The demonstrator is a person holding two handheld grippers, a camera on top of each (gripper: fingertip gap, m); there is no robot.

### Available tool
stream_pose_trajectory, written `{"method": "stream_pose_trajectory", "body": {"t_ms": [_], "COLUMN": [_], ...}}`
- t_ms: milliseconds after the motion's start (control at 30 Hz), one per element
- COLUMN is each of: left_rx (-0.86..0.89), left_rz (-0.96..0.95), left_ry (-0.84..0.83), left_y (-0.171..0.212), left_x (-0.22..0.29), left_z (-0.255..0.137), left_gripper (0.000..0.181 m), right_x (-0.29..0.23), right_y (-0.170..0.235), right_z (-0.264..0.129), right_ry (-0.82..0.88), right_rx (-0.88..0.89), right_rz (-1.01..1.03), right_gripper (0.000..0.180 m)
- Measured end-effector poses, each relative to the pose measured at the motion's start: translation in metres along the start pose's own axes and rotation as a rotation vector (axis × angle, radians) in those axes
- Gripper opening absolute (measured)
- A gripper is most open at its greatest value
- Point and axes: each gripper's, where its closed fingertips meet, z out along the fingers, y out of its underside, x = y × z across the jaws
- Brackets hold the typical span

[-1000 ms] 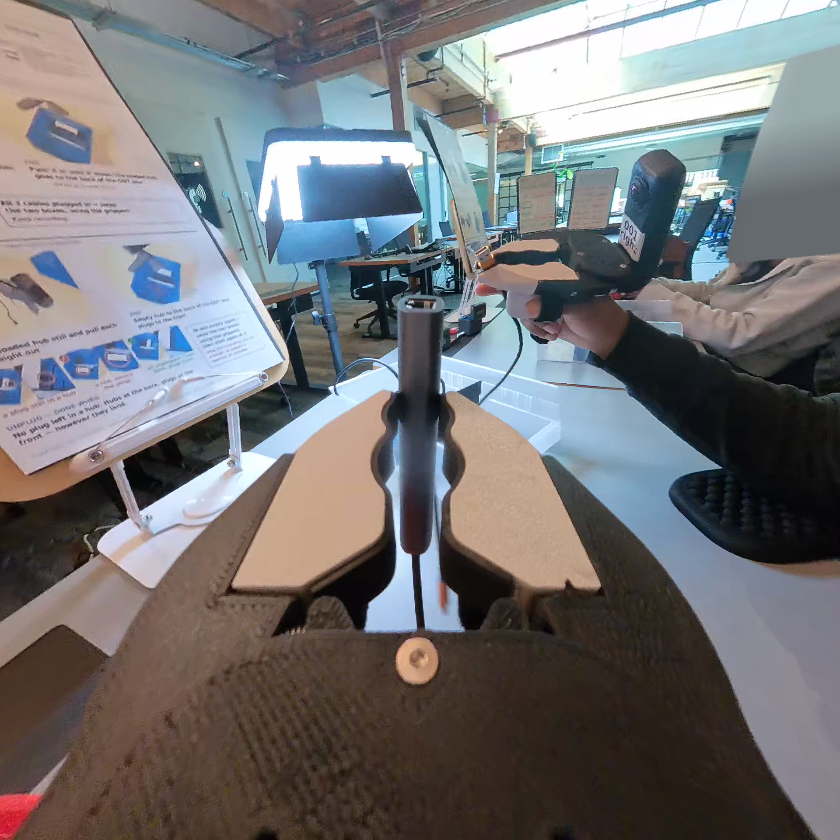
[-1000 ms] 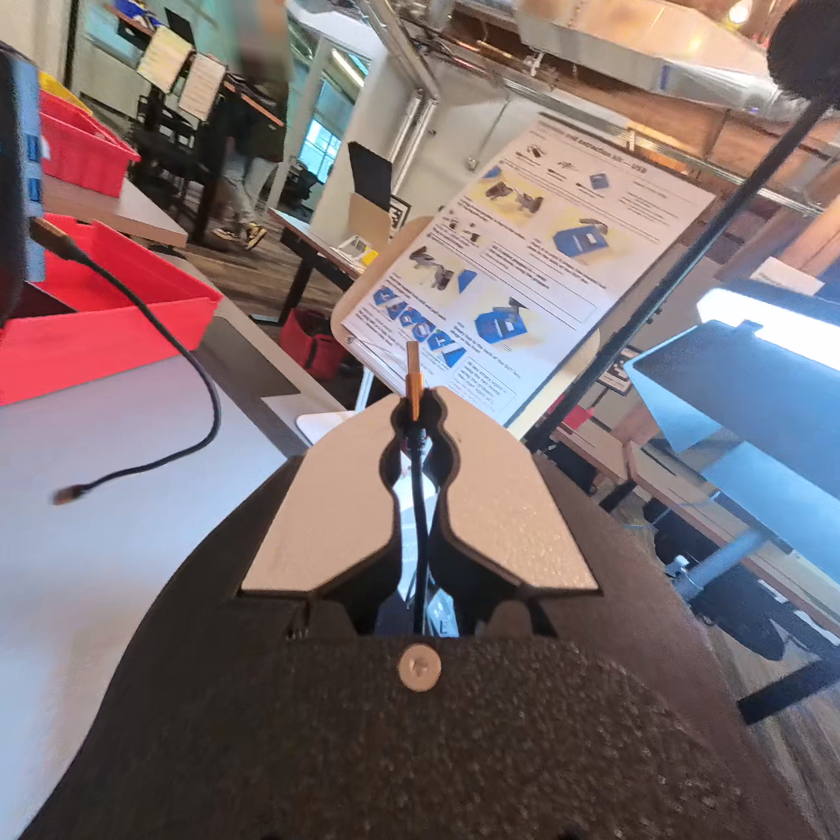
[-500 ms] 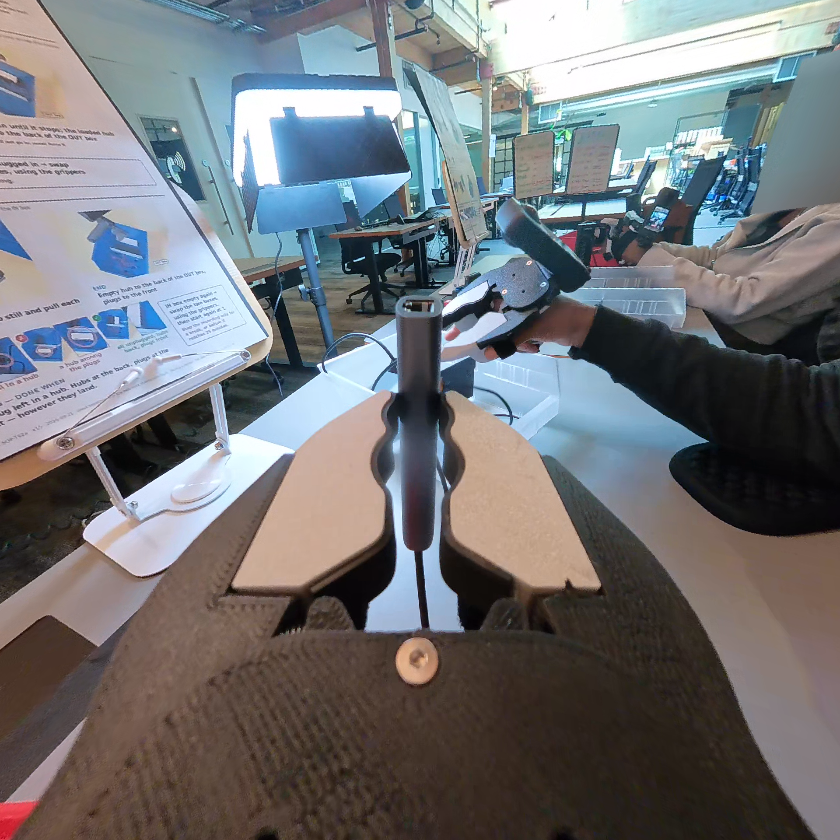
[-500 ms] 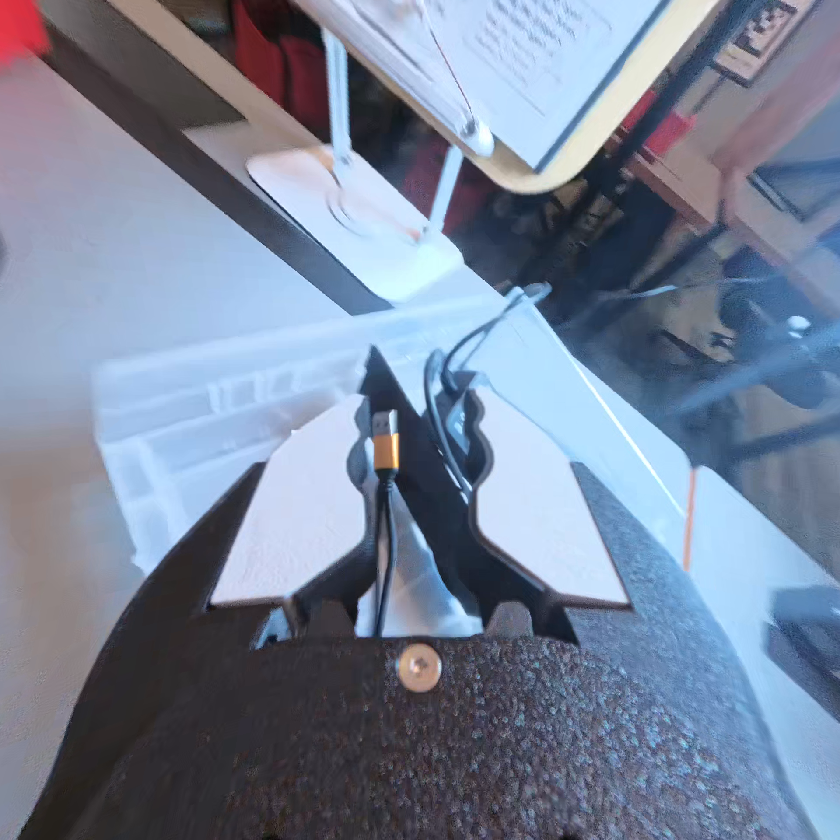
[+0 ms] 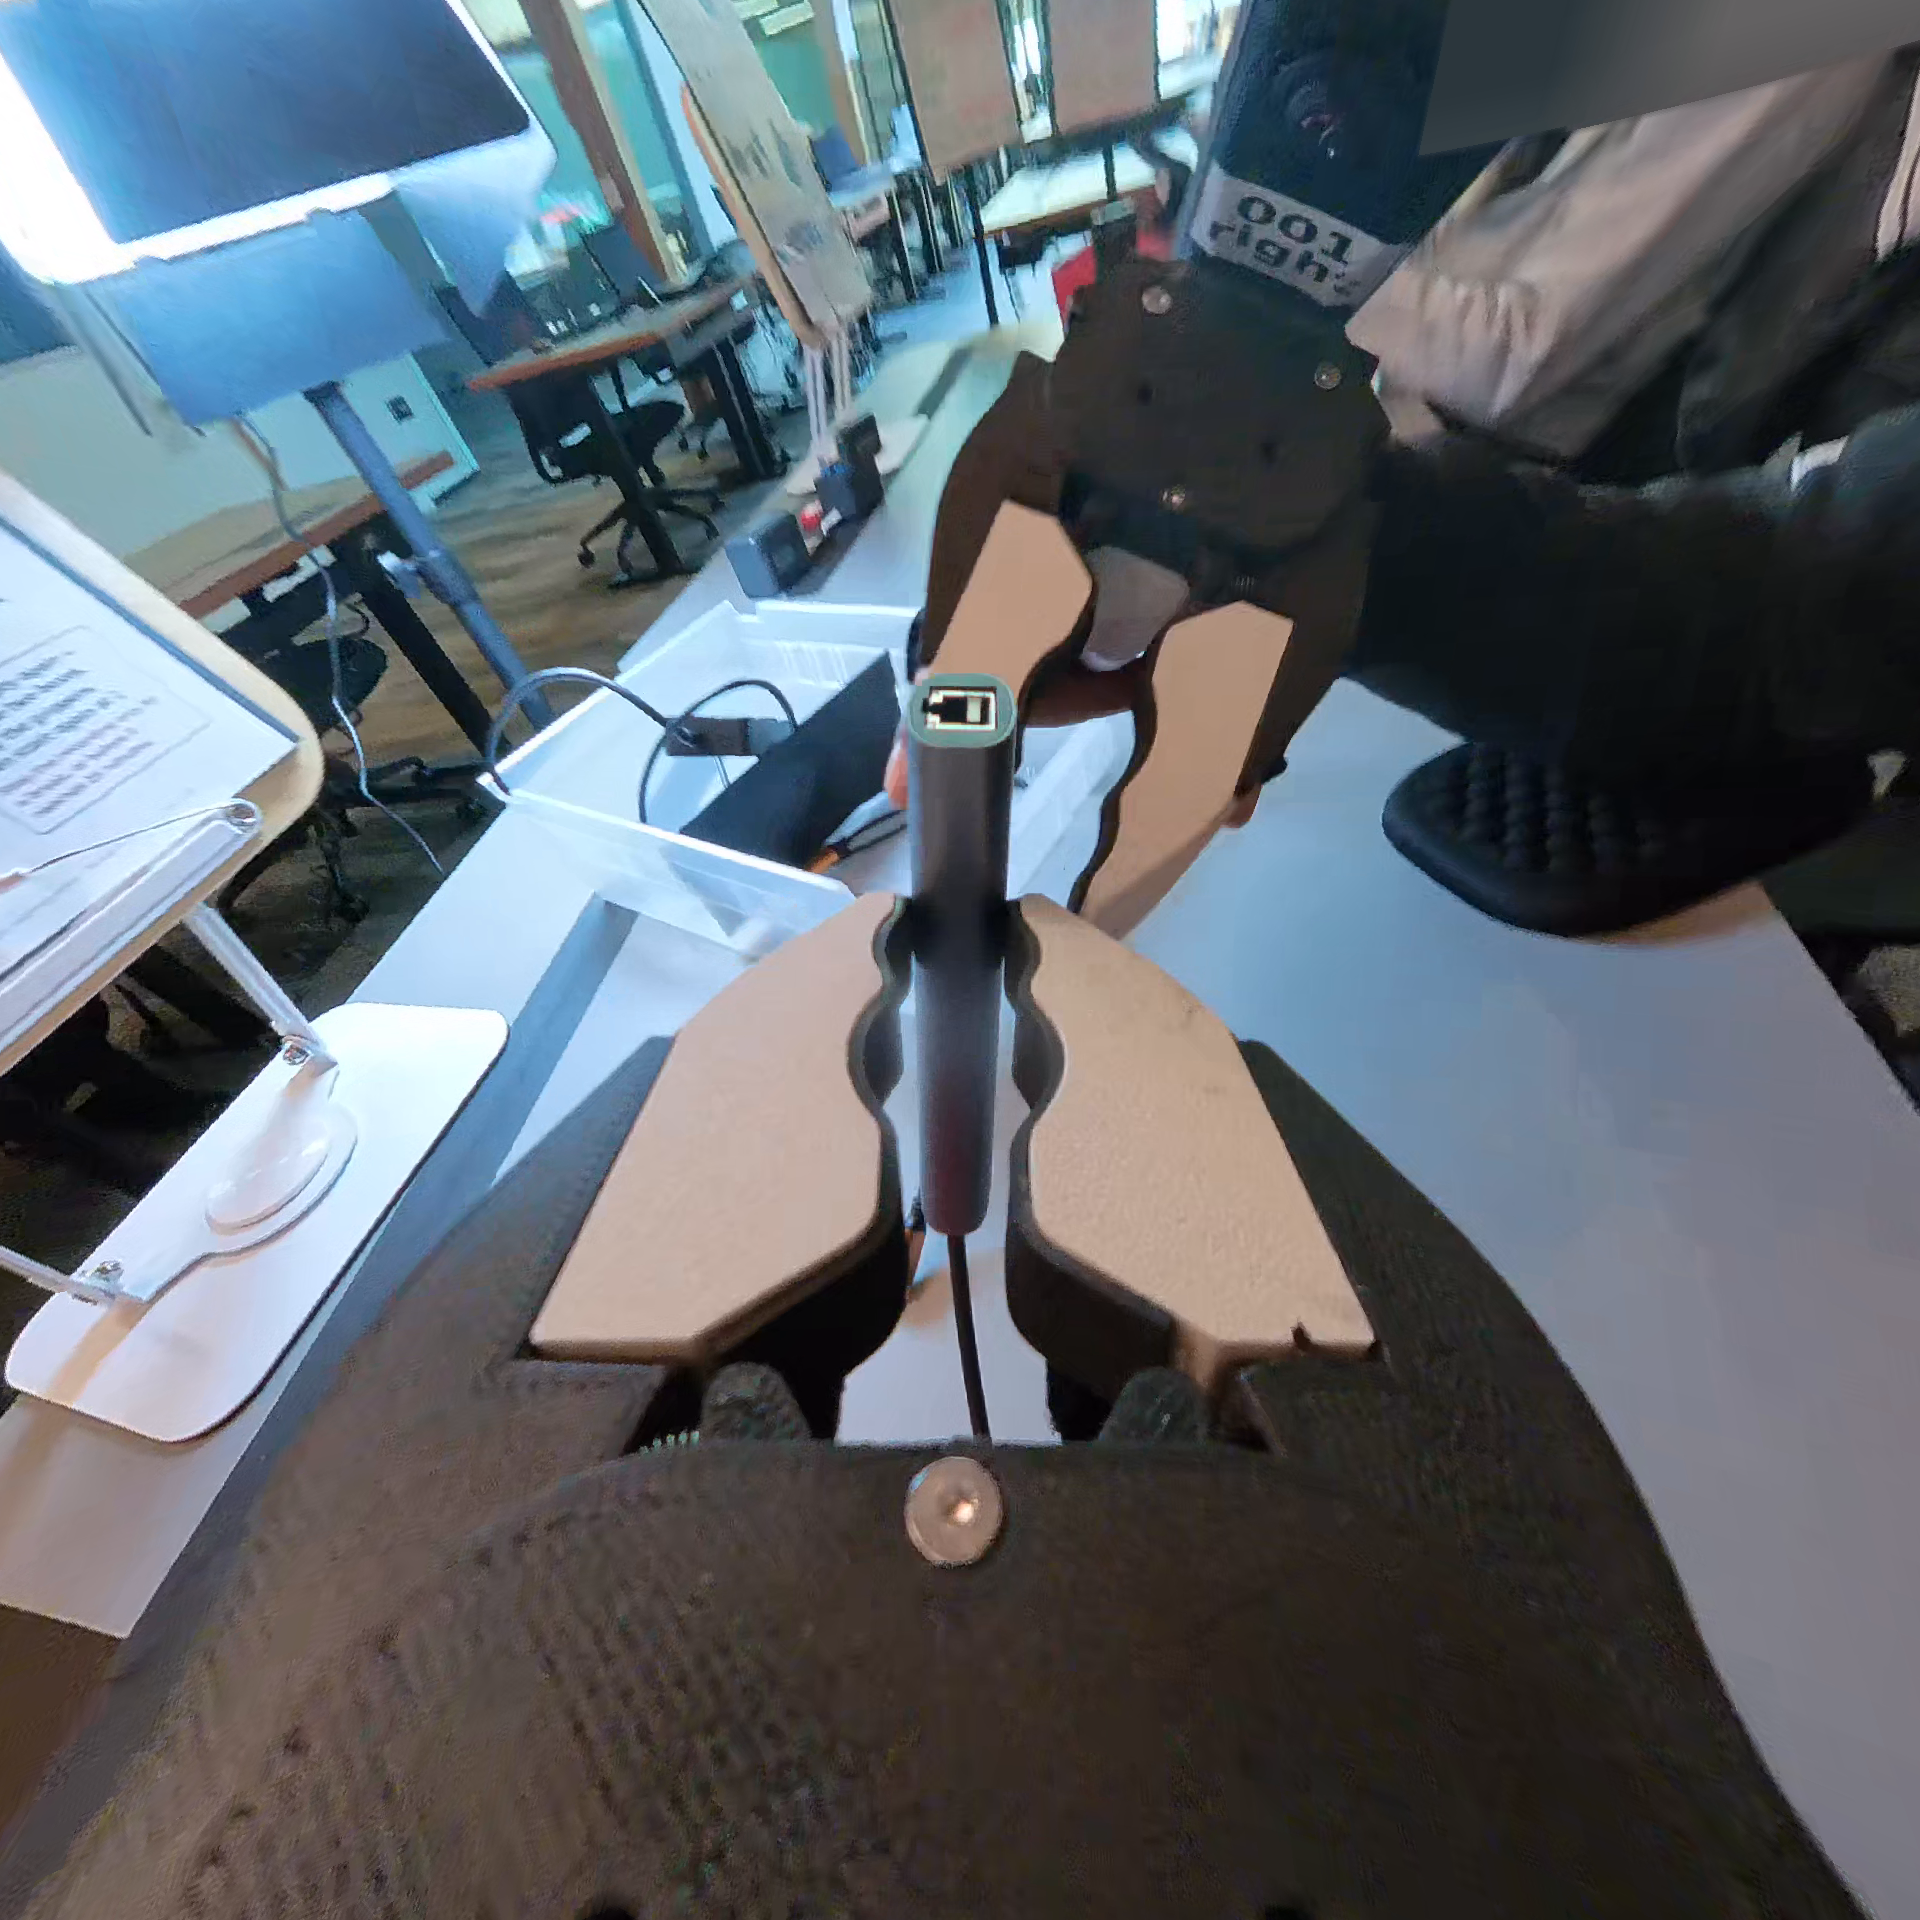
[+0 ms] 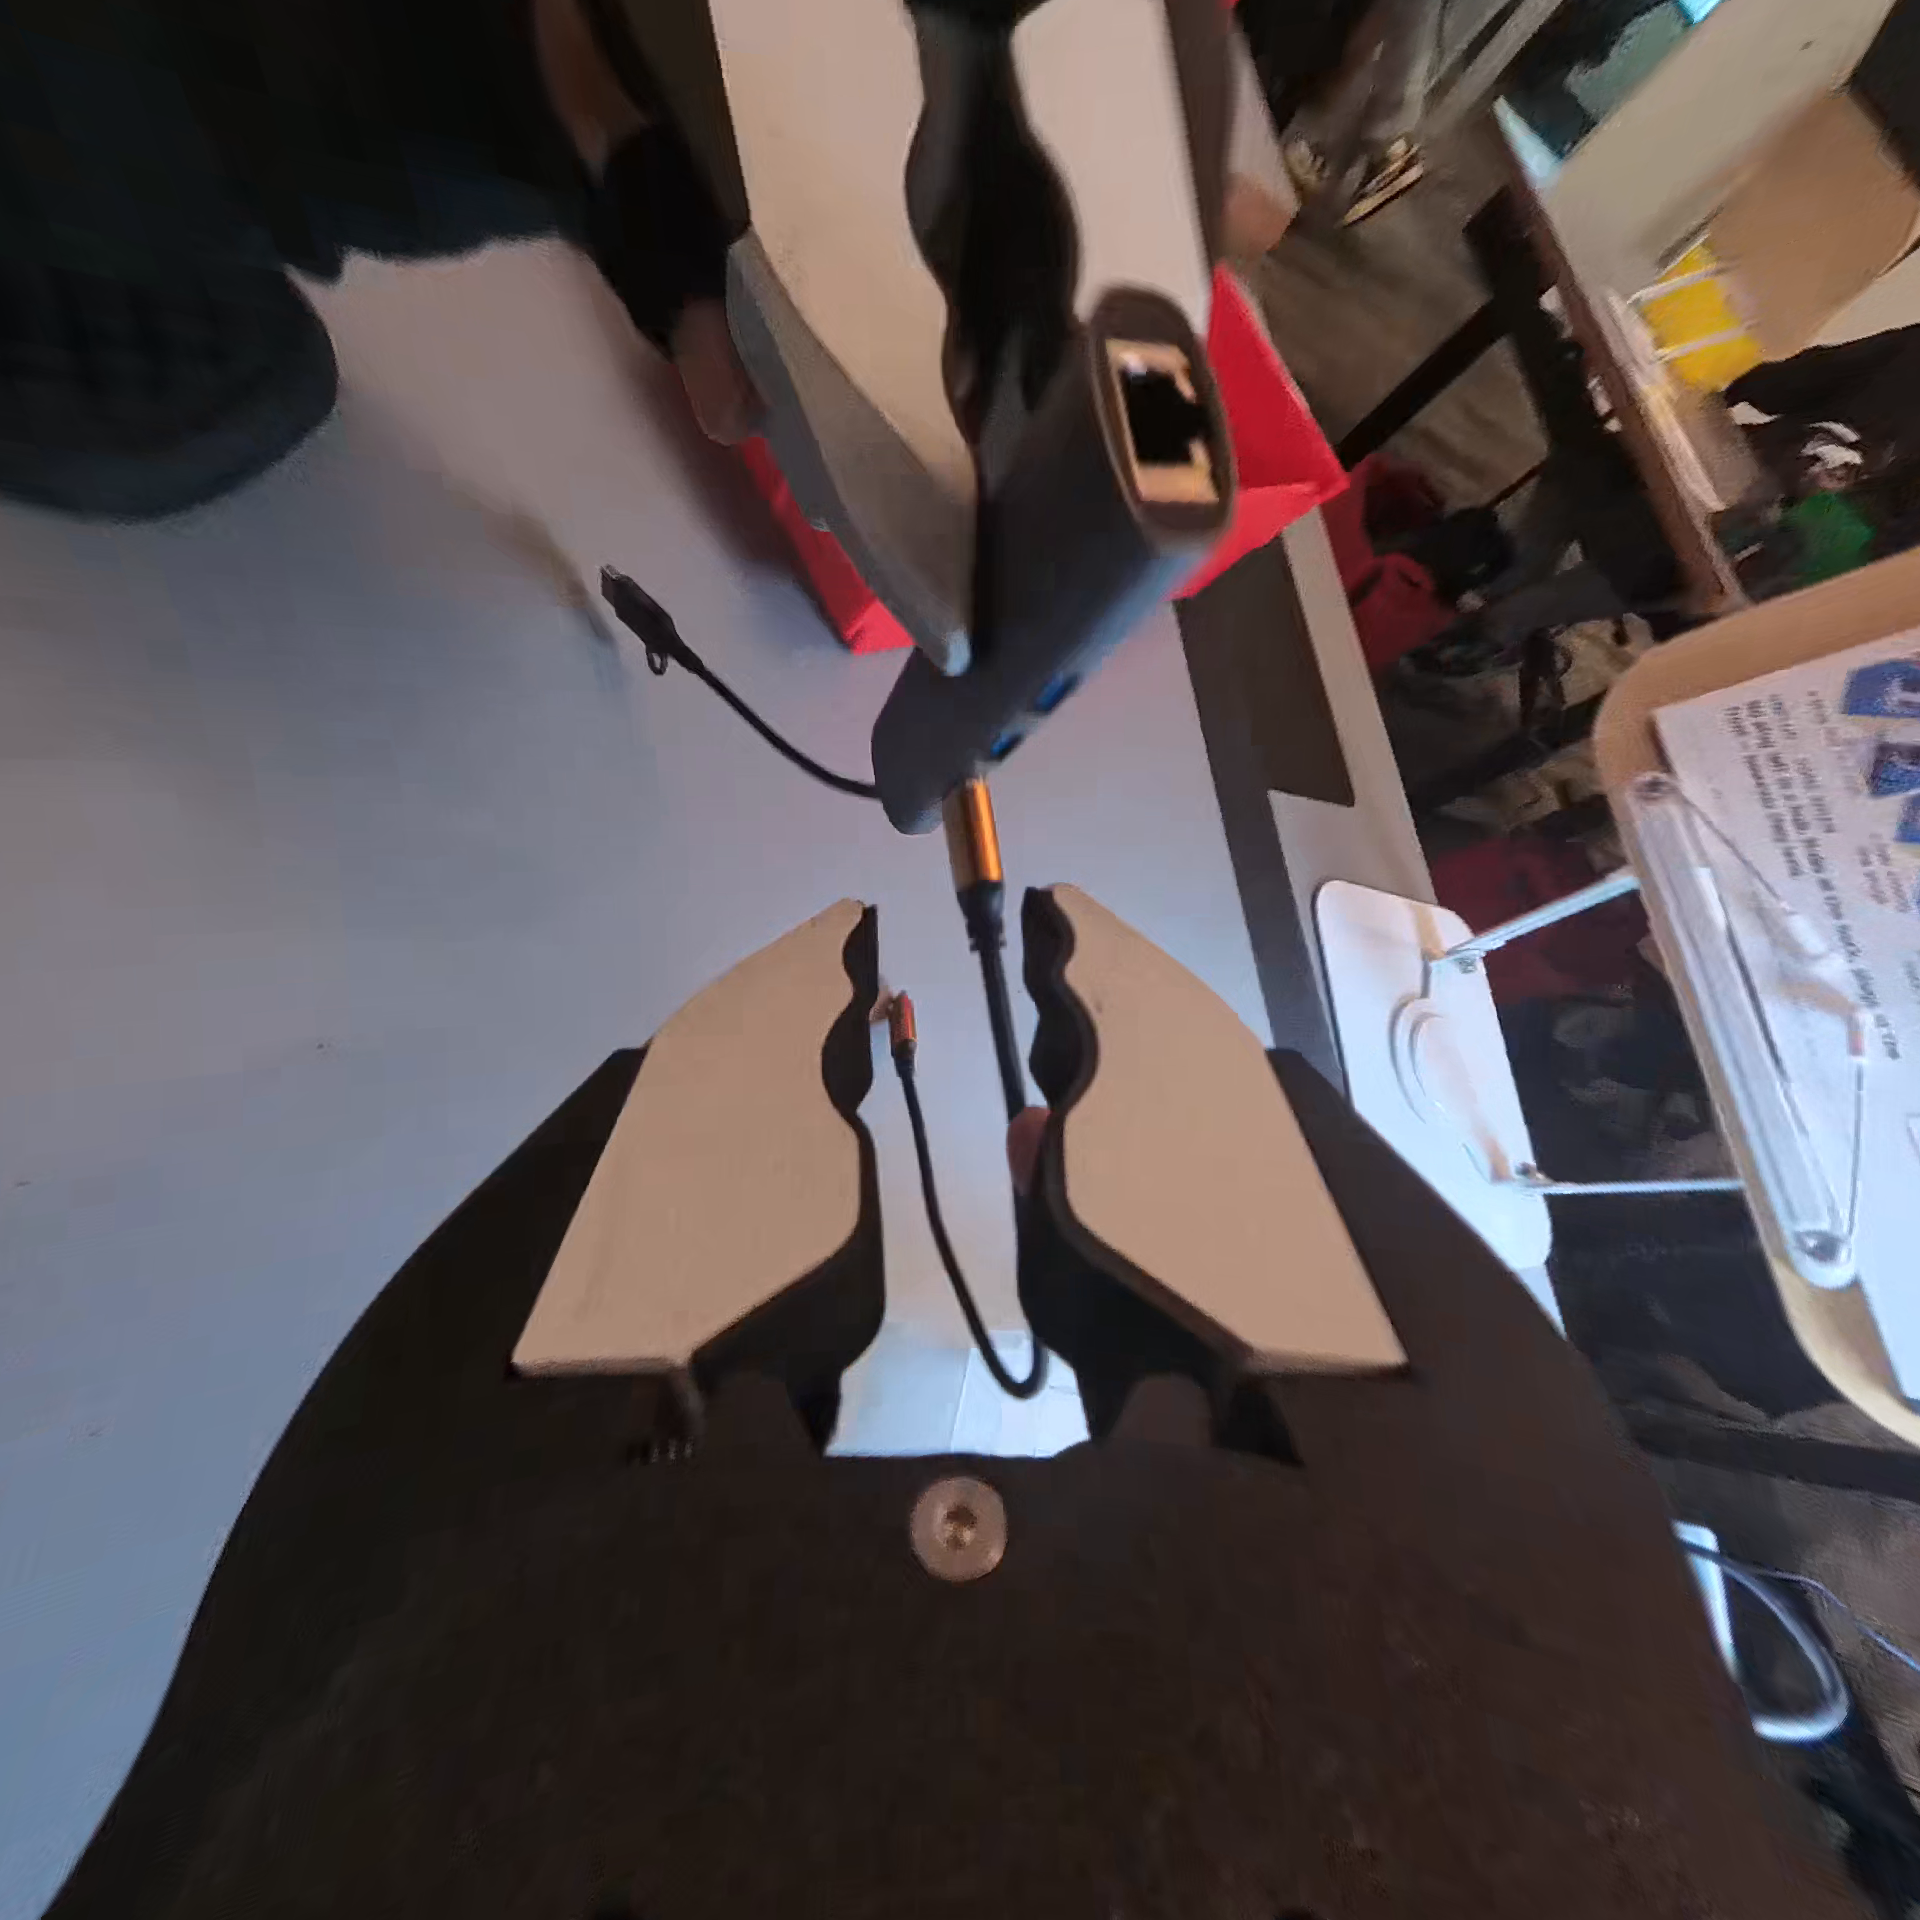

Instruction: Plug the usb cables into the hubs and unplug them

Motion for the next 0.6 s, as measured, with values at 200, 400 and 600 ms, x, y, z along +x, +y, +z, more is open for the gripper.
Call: {"method": "stream_pose_trajectory", "body": {"t_ms": [200, 400, 600], "left_rx": [-0.12, -0.139, -0.11], "left_rz": [0.102, 0.114, 0.129], "left_ry": [0.006, 0.004, 0.029], "left_y": [0.012, 0.016, 0.01], "left_x": [0.015, 0.016, 0.022], "left_z": [0.016, 0.017, 0.013], "left_gripper": [0.016, 0.016, 0.017], "right_x": [-0.008, -0.006, -0.01], "right_y": [0.005, 0.016, 0.012], "right_z": [0.018, 0.022, 0.021], "right_ry": [0.004, 0.031, -0.007], "right_rx": [-0.019, -0.079, -0.04], "right_rz": [-0.048, -0.079, -0.078], "right_gripper": [0.011, 0.015, 0.008]}}
